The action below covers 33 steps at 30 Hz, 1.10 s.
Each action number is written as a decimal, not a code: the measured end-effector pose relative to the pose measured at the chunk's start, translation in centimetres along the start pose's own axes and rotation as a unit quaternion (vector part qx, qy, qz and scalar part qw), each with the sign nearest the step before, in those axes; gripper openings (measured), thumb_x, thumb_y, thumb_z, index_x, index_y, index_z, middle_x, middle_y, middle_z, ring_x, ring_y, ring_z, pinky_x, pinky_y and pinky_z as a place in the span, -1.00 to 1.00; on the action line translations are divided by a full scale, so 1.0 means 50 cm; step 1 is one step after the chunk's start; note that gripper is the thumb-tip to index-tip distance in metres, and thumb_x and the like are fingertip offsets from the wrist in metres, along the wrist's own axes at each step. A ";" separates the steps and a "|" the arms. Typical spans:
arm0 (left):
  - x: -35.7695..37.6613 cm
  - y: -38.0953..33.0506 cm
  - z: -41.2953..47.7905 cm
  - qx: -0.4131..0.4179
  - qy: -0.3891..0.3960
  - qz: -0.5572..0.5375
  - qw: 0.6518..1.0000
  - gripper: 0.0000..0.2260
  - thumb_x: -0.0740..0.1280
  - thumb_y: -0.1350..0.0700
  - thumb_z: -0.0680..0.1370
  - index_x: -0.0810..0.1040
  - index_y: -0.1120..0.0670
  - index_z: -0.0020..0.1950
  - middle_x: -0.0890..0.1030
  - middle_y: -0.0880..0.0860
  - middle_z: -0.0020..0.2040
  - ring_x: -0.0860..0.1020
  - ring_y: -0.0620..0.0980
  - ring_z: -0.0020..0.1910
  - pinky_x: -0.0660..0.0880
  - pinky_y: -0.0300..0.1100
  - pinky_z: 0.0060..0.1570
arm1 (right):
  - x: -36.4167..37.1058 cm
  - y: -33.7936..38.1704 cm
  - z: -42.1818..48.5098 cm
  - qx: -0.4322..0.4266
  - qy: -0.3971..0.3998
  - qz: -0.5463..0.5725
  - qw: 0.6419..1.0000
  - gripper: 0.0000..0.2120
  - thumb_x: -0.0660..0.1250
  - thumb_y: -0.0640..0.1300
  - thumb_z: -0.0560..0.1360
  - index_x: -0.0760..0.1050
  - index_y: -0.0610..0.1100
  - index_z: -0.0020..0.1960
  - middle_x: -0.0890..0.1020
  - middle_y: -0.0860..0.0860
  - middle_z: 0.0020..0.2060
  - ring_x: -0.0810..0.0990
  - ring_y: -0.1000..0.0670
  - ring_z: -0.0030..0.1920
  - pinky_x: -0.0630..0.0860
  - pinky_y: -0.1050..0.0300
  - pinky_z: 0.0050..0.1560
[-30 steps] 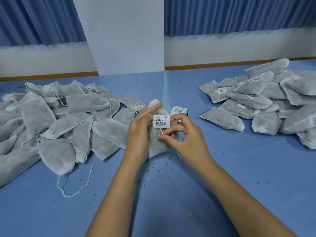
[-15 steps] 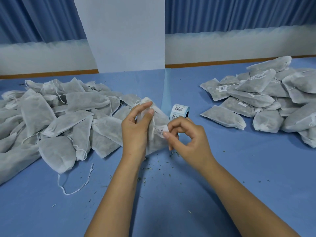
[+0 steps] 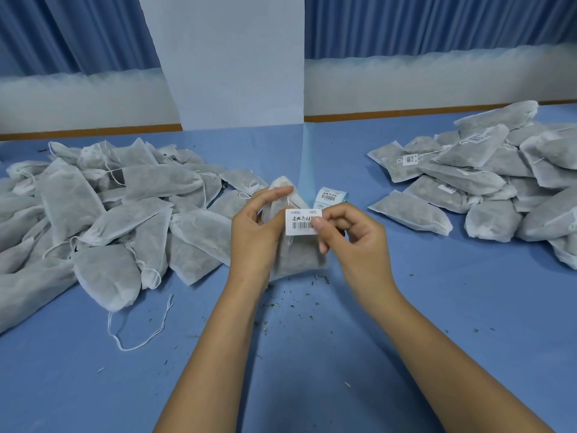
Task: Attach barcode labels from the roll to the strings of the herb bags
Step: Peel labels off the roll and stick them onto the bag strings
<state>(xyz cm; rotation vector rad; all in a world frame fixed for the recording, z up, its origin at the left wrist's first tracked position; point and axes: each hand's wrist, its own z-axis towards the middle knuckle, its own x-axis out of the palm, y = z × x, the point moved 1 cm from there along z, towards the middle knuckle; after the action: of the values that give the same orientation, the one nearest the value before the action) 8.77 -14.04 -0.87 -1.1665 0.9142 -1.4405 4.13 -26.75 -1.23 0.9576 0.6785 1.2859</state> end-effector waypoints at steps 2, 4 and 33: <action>0.002 -0.002 -0.001 0.012 0.013 -0.003 1.000 -0.61 0.36 0.40 0.44 0.71 -0.11 -0.10 0.64 0.04 0.16 0.56 0.08 0.23 0.44 0.11 0.32 | 0.000 -0.009 0.004 0.034 -0.008 -0.007 0.999 -0.86 0.40 -0.25 0.48 0.50 -0.17 -0.23 0.47 0.08 -0.54 0.41 0.13 -0.45 0.38 0.37 -0.28; 0.003 0.001 -0.001 0.021 0.023 -0.002 1.000 -0.59 0.34 0.40 0.45 0.71 -0.13 -0.11 0.63 0.02 0.16 0.56 0.09 0.23 0.45 0.09 0.30 | 0.000 -0.016 0.006 0.059 -0.008 -0.008 0.998 -0.86 0.41 -0.23 0.47 0.49 -0.18 -0.23 0.47 0.07 -0.55 0.41 0.13 -0.45 0.40 0.38 -0.26; 0.002 -0.001 -0.001 0.082 0.144 0.003 0.986 -0.54 0.43 0.21 0.45 0.49 -0.07 0.32 0.55 -0.17 0.30 0.46 -0.22 0.32 0.42 -0.35 0.20 | -0.017 -0.016 0.019 0.128 -0.052 0.031 0.990 -0.92 0.46 -0.24 0.42 0.59 -0.12 -0.22 0.68 -0.03 -0.26 0.63 0.06 -0.22 0.56 0.25 -0.17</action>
<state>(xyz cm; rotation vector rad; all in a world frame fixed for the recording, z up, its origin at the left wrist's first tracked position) 8.70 -14.14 -0.83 -0.8464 0.9718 -1.6756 5.16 -27.81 -1.59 1.2552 0.7493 1.2117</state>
